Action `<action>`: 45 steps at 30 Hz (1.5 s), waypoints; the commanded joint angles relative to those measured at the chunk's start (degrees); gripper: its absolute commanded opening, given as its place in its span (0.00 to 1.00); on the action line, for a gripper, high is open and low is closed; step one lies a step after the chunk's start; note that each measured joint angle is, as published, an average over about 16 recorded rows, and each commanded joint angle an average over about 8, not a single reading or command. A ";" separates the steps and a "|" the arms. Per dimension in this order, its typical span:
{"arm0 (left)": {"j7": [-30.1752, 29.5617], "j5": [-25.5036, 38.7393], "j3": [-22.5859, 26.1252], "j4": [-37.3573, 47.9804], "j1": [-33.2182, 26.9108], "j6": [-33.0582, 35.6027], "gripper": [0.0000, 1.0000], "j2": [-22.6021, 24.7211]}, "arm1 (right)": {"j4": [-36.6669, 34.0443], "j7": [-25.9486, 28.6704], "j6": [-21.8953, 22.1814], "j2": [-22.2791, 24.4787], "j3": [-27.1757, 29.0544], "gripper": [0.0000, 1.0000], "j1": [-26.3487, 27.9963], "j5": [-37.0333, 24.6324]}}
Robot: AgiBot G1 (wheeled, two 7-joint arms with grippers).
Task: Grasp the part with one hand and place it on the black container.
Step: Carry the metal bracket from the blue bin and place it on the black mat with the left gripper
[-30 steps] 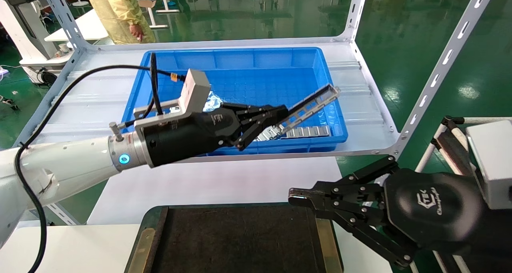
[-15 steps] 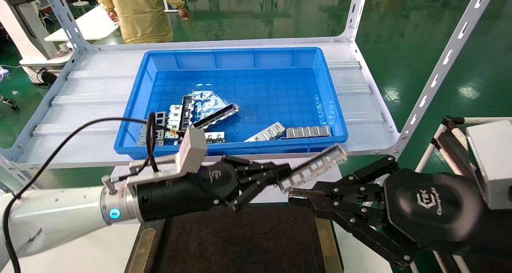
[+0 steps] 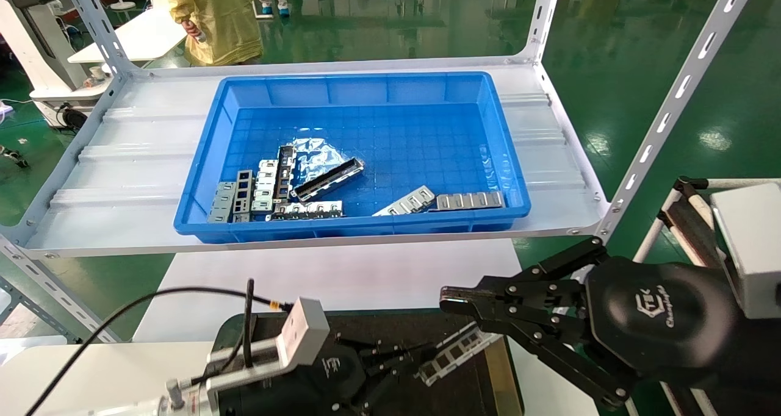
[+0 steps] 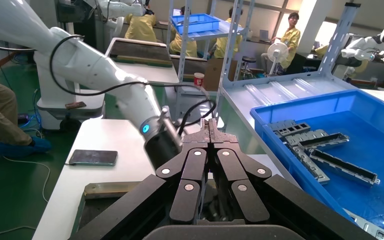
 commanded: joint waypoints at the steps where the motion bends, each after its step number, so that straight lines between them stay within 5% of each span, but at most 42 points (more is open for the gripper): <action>1: -0.24 0.12 0.26 -2.98 2.56 -3.46 0.00 -0.92 | 0.00 0.00 0.00 0.00 -0.01 0.00 0.00 0.00; 18: 1.92 -3.61 -3.10 -12.20 18.79 -28.93 0.00 2.36 | 0.00 -0.03 0.03 0.03 -0.06 0.00 0.01 0.04; 33: 6.94 -3.88 -11.13 -13.32 27.12 -44.60 0.00 13.20 | 0.00 -0.05 0.05 0.04 -0.11 0.00 0.02 0.07; 45: 12.26 0.51 -20.50 -11.11 31.82 -50.06 0.00 22.70 | 0.00 -0.07 0.06 0.06 -0.15 0.00 0.03 0.10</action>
